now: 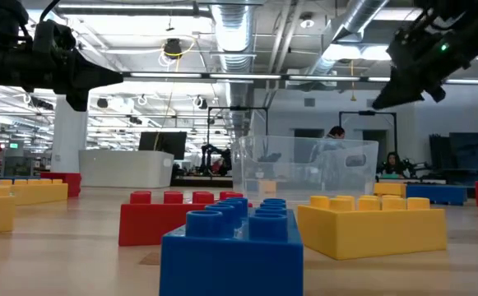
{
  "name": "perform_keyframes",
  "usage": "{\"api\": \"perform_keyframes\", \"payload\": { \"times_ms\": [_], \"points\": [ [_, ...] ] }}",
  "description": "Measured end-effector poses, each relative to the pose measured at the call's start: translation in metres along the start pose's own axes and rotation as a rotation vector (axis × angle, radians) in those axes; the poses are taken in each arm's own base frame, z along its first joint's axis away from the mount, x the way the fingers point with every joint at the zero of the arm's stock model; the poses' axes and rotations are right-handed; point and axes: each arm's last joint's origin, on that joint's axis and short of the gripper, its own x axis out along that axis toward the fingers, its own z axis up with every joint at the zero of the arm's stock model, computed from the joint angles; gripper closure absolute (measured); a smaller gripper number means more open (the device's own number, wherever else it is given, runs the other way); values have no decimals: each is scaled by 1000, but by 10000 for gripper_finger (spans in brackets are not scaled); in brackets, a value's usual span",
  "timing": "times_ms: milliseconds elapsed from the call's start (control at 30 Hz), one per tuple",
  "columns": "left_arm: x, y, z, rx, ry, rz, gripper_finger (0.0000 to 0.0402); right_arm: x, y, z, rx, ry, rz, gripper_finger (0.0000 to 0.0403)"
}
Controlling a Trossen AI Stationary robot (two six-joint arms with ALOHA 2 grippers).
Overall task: Sort & place blocks by color
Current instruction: Put the yellow game piece into the black bin
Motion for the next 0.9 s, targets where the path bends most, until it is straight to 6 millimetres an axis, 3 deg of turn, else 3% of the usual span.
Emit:
{"api": "perform_keyframes", "payload": {
  "times_ms": [500, 900],
  "points": [
    [0, 0, 0, 0, 0, 0, 401, 38, -14, -13, 51, 261, -166, 200],
    [0, 0, 0, 0, 0, 0, 401, 85, -25, -33, 36, 492, -258, 174]
  ]
}}
